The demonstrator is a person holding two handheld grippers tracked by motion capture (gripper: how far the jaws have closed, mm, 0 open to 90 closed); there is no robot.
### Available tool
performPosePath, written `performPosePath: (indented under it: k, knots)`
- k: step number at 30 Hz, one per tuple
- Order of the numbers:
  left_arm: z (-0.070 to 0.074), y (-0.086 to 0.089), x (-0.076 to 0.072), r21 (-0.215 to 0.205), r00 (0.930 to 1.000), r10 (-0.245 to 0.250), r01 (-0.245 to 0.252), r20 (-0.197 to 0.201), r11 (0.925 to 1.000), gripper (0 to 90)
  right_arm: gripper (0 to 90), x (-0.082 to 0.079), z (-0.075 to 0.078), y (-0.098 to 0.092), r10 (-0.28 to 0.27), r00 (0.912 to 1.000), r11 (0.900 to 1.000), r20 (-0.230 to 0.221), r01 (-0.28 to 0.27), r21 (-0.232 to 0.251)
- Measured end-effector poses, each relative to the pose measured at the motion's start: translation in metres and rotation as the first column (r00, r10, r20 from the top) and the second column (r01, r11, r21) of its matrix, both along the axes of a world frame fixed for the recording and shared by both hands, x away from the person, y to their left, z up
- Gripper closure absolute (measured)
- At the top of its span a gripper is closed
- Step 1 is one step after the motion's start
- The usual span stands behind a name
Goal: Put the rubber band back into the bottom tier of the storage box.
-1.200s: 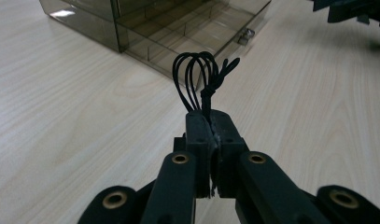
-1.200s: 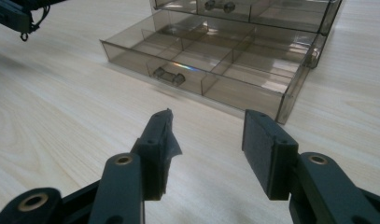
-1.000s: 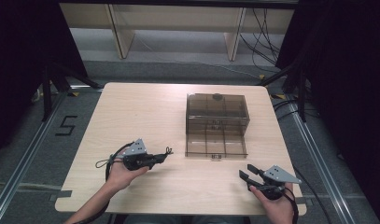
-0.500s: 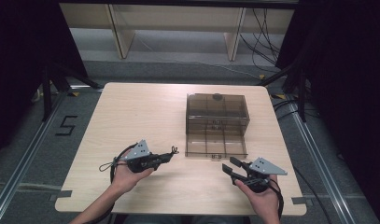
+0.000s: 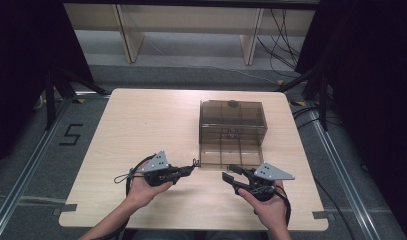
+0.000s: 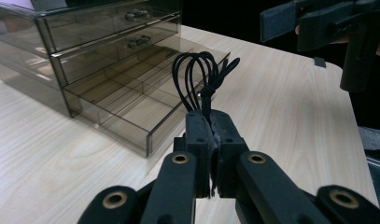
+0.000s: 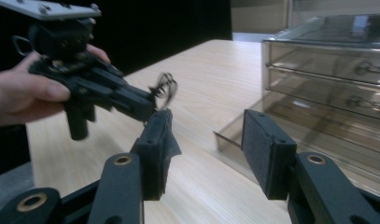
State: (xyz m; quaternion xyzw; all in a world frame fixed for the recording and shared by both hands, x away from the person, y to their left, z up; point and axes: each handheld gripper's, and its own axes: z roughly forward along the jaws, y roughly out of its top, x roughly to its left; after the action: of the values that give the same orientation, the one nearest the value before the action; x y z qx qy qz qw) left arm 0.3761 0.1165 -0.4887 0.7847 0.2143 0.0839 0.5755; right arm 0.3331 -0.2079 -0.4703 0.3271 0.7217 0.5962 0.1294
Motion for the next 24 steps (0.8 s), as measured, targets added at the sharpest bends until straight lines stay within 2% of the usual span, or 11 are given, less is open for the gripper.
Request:
performPosePath:
  k: [1,2,5,11,13,15,17,20,22,23,24]
  knots:
    - [0.0,-0.002,0.0,0.006,1.0,0.0,0.0,0.002,1.0,86.9,54.0,0.0,0.0,0.0,0.0,1.0,1.0,0.0,0.0,0.0]
    - [0.0,-0.003,-0.001,0.011,1.0,-0.003,0.003,0.003,0.9999,86.9,54.0,-0.002,0.001,0.002,-0.007,0.9995,1.0,-0.03,0.007,0.009]
    - [0.0,-0.006,-0.002,0.013,1.0,-0.004,0.004,0.0,0.9999,86.9,54.0,0.003,0.002,0.007,0.031,0.9994,0.999,-0.012,-0.031,0.03]
    - [0.001,-0.01,-0.004,0.027,0.9996,-0.026,0.026,0.014,0.9993,86.8,53.6,0.003,0.007,0.016,0.067,0.9964,0.997,-0.053,-0.065,0.04]
    - [0.001,-0.011,-0.005,0.031,0.9993,-0.031,0.03,0.02,0.9991,86.9,53.6,0.006,0.007,0.017,0.078,0.9965,0.997,-0.027,-0.078,0.03]
    - [0.001,-0.013,-0.006,0.028,0.9992,-0.034,0.033,0.023,0.999,86.8,53.7,0.005,0.008,0.023,0.089,0.9926,0.996,-0.083,-0.086,0.037]
    - [0.001,-0.014,-0.007,0.032,0.9988,-0.041,0.04,0.027,0.9987,86.9,53.7,0.007,0.006,0.024,0.091,0.9943,0.995,-0.056,-0.089,0.036]
    - [0.001,-0.018,-0.008,0.03,0.9978,-0.057,0.056,0.034,0.998,86.8,54.2,0.01,0.004,0.031,0.105,0.9913,0.994,-0.079,-0.102,0.045]
    - [0.001,-0.019,-0.009,0.031,0.9975,-0.062,0.06,0.036,0.9977,86.8,54.4,0.012,0.003,0.031,0.114,0.9922,0.993,-0.05,-0.113,0.037]
    - [0.001,-0.02,-0.009,0.032,0.9971,-0.067,0.066,0.036,0.9973,86.8,54.7,0.01,0.004,0.034,0.12,0.988,0.992,-0.097,-0.115,0.061]
    - [0.001,-0.021,-0.009,0.031,0.9968,-0.071,0.07,0.036,0.9971,86.8,54.9,0.012,0.003,0.035,0.131,0.9877,0.991,-0.085,-0.127,0.049]
